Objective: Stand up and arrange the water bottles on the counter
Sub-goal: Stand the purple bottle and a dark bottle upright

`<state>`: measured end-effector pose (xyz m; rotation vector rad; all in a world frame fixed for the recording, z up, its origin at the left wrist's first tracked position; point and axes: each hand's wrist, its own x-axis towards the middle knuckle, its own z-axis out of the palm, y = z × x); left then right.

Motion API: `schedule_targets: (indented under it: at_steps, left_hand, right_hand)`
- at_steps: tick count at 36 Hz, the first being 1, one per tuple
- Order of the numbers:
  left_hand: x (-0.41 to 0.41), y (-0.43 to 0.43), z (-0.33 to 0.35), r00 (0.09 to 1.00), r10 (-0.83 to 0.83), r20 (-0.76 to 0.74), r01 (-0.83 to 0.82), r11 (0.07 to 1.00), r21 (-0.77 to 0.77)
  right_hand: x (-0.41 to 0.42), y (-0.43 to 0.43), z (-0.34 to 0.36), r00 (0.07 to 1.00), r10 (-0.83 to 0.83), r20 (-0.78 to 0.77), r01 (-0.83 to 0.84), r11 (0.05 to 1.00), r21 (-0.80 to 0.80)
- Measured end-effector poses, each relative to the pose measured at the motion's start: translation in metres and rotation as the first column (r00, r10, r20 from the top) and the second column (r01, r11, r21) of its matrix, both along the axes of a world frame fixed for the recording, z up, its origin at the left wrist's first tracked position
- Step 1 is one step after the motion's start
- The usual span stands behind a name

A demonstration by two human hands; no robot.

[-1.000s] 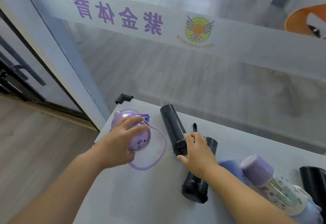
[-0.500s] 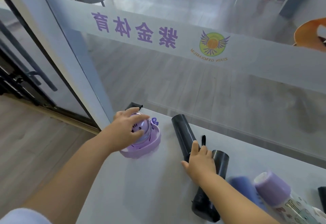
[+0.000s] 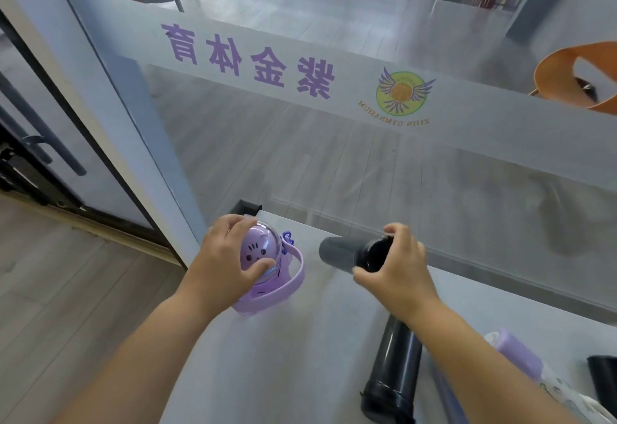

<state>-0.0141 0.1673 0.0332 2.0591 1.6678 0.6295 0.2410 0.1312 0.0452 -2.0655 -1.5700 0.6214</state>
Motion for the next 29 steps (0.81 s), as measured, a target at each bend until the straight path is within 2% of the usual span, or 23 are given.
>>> schedule_targets:
  at_steps: [5,16,23,29]
  left_hand:
    - [0.001,-0.003,0.000,0.998,0.013,-0.065,-0.009,0.999,0.053]
    - [0.001,-0.007,0.001,0.997,0.030,-0.069,-0.025,0.997,0.068]
    - [0.001,-0.005,0.012,0.991,0.003,-0.134,-0.001,1.000,0.009]
    - [0.011,-0.013,0.026,0.991,0.017,-0.132,0.000,0.991,0.133]
  right_hand:
    - [-0.002,0.026,0.018,0.988,0.097,0.116,-0.098,0.995,0.006]
    - [-0.012,0.043,0.030,0.911,0.357,0.206,-0.335,0.932,-0.135]
    - [-0.007,0.037,0.029,0.911,0.359,0.203,-0.327,0.928,-0.177]
    - [0.003,0.025,0.031,0.945,0.305,0.120,-0.299,0.952,-0.066]
